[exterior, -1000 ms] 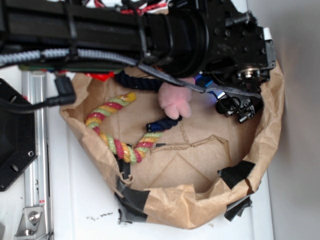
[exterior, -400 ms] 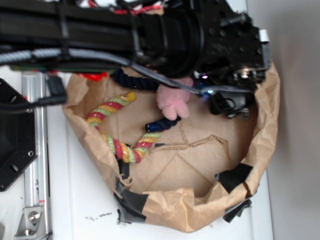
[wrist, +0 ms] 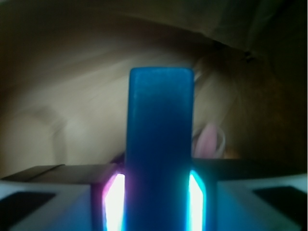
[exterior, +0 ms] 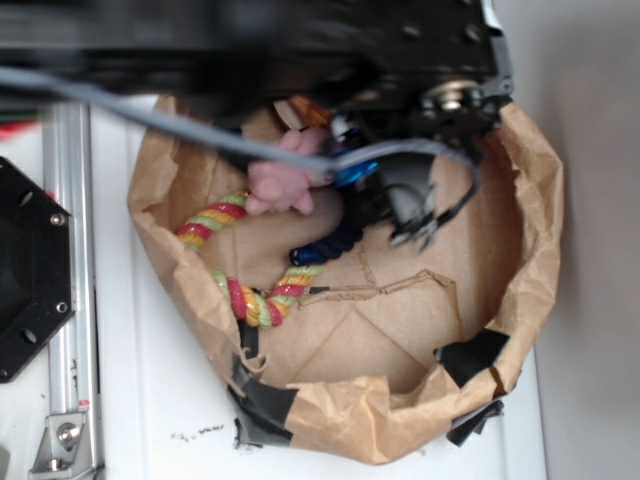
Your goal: Grab the blue block.
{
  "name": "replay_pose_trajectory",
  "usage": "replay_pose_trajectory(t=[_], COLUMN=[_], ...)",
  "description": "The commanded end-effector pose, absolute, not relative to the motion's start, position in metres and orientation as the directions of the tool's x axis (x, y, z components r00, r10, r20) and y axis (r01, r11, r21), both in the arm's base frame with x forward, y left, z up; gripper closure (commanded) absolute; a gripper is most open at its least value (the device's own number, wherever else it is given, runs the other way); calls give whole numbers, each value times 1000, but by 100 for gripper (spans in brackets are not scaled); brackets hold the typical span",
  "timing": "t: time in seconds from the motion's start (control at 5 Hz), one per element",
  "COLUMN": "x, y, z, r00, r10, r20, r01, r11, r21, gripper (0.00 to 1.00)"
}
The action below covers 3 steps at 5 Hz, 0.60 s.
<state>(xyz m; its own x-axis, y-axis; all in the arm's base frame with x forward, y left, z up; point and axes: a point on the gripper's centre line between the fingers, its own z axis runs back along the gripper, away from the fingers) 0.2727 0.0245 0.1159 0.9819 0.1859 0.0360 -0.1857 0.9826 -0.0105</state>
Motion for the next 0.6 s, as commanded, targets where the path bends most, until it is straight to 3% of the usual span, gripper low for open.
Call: replay_pose_trajectory(t=[0.0,0.2,0.4], x=[260,261,268], y=[12,15,19], z=[190,190,187], r00=[985,984,993], r10=[-133,-92,-10], r20=[107,155,117], r01=[129,85,1], r11=[991,995,997], r21=[41,52,72], gripper=[100,100,4])
